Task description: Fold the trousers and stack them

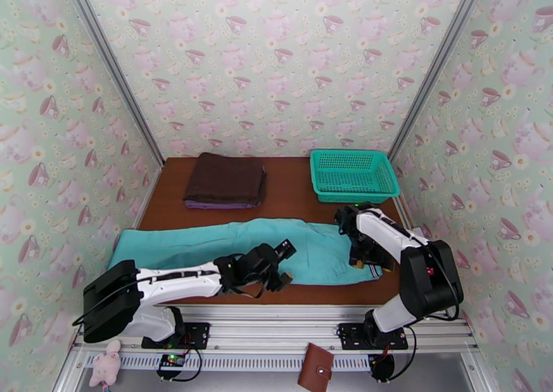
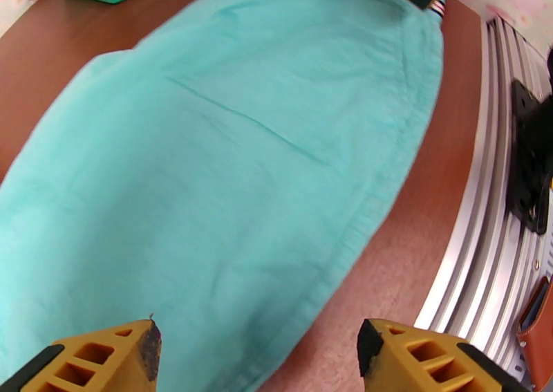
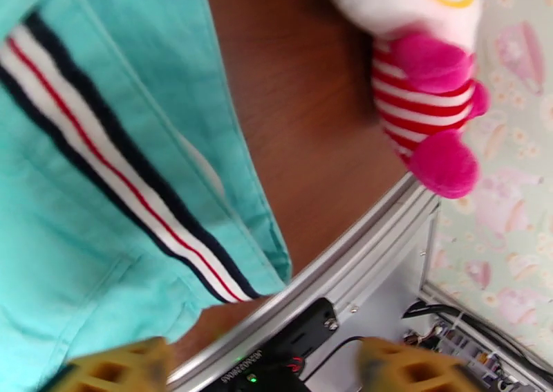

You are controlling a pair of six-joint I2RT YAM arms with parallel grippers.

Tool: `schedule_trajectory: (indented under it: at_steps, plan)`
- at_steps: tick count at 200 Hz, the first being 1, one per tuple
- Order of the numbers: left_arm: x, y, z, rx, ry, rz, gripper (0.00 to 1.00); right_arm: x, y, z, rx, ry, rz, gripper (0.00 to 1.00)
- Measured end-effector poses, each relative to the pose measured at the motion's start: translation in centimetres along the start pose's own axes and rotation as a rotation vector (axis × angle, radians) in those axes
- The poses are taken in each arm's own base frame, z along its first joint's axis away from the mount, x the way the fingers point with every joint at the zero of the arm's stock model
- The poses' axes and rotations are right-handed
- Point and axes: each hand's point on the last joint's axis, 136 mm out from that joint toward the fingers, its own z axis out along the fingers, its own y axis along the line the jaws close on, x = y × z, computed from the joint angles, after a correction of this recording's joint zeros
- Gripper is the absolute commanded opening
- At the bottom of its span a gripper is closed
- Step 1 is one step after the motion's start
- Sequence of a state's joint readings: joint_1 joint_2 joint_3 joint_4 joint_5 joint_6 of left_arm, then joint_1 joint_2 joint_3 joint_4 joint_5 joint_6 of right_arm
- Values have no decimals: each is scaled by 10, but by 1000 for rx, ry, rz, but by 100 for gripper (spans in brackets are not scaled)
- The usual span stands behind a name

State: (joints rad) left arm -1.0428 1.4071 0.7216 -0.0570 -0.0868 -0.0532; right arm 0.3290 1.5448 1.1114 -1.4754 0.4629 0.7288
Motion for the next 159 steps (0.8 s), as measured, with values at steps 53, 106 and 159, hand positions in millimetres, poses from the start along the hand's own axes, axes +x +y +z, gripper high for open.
schedule_trajectory:
  at_steps: [53, 106, 159]
  plan:
    - [-5, 53, 25, -101, 65, -280, 59, -37, 119, -92, -622, -357, -74, 99]
    - [65, 93, 20, -245, 211, -601, 54, -25, 230, -49, -894, -237, -156, 99]
    - [91, 136, 10, -365, 238, -837, 55, -64, 269, -72, -904, -304, -208, 99]
